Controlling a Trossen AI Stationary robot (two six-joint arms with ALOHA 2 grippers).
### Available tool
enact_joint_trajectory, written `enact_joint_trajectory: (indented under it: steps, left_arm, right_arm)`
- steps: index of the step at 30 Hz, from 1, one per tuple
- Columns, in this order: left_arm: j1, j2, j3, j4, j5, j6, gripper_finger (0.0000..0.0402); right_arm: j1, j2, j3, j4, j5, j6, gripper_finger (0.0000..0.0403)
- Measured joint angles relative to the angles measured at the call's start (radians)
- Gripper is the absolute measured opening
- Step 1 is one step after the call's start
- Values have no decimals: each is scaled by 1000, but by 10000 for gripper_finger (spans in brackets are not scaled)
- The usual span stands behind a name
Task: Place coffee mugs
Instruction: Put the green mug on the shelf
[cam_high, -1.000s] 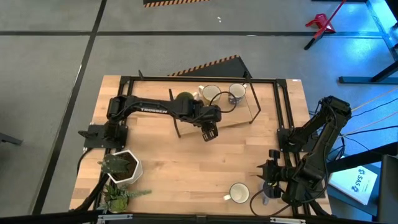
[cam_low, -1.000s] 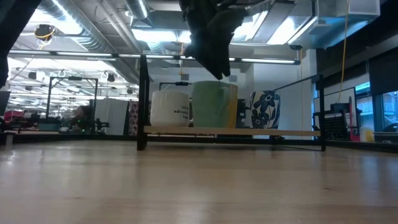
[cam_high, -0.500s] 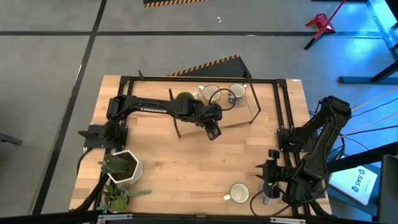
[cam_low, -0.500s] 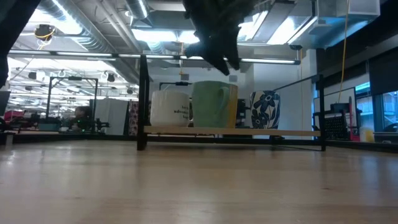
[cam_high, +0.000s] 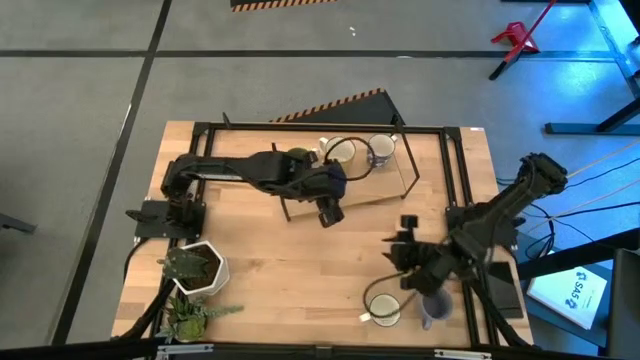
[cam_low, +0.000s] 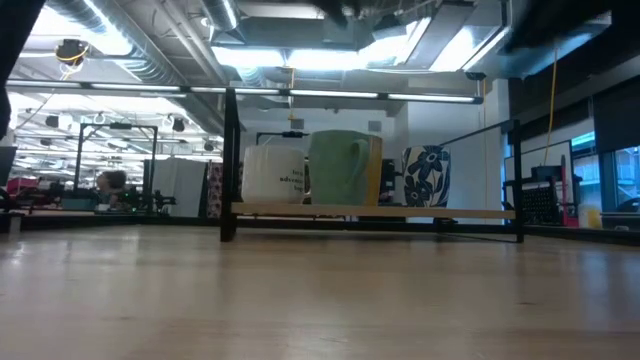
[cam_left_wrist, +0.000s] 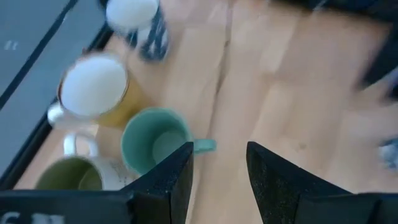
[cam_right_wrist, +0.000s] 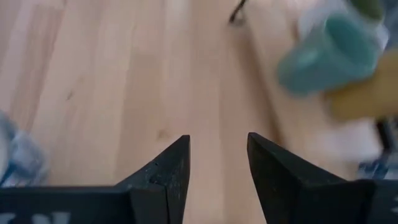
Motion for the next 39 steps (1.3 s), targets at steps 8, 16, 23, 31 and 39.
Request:
enact_joint_trajectory:
  steps: [8,16,23,31,39]
  left_arm:
    - [-80,-53,170,-97,-14,10,142]
    - [-208,-154,224,-104,-188,-29,142]
    - [-324,-205,223,-140,-341,-120,142]
    - [-435,-211,222,-230,-440,-208,142]
    - [-461,-211,222,-249,-482,-252,142]
  right_arm:
    - [-237,-3,71,216,-120,-476,150]
    - [-430,-3,151,273,-158,-777,150]
    - [-596,61,152,313,-302,-828,150]
    - [-632,169,151,372,-434,-939,150]
    - [-667,255,151,417,-422,-962,150]
